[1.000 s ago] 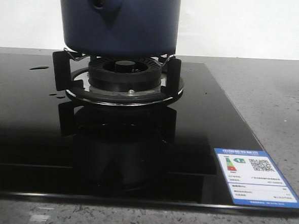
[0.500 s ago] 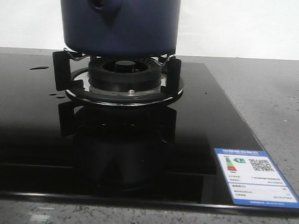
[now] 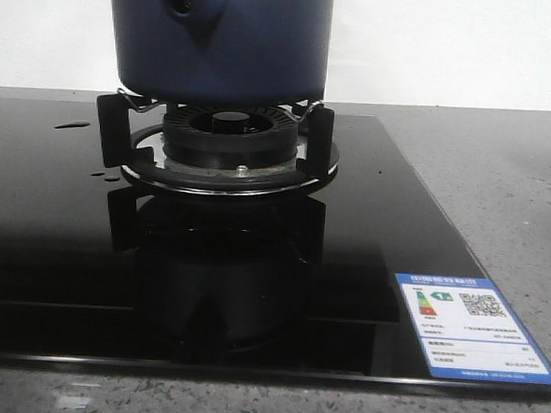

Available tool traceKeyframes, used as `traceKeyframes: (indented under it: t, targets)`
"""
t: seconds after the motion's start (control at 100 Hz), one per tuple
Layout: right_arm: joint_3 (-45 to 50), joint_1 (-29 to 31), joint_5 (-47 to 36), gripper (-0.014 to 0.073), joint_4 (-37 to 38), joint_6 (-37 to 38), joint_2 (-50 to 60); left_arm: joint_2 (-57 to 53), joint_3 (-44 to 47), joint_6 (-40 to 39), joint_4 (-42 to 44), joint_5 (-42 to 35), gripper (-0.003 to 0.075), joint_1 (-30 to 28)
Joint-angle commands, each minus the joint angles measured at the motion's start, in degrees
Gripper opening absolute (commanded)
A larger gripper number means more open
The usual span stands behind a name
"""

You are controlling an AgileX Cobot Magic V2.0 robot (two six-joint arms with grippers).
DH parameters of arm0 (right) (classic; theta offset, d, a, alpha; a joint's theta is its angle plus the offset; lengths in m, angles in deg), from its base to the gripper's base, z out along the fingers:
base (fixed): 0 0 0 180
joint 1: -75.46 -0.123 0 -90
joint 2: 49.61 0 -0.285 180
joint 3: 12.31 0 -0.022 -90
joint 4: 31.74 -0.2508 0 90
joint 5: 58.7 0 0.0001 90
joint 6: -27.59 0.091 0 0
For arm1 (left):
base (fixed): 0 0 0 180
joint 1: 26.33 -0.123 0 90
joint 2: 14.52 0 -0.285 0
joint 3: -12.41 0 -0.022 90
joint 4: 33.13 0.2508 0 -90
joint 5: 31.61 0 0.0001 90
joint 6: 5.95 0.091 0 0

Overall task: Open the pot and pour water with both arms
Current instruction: 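Reach the right gripper to the light blue plastic cup and grasp it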

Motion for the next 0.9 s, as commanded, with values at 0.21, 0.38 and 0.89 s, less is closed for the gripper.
traceKeyframes:
  t: [0.21, 0.38, 0.89]
  targets:
    - [-1.2, 0.4, -8.9, 0.0596, -2.3, -0.5, -9.1, -1.3, -1.8, -0.6, -6.0, -1.1, 0.0223, 0.0]
    - [-1.3, 0.4, -10.2, 0.0596, -2.4, -0.4, -13.5, -1.3, -1.8, -0.6, -6.1, -1.1, 0.0223, 0.0]
    - [-5.1, 0.0, -15.0, 0.0596, -0.9, 1.2, -21.8, -1.3, -1.8, -0.6, -6.1, -1.2, 0.0223, 0.0]
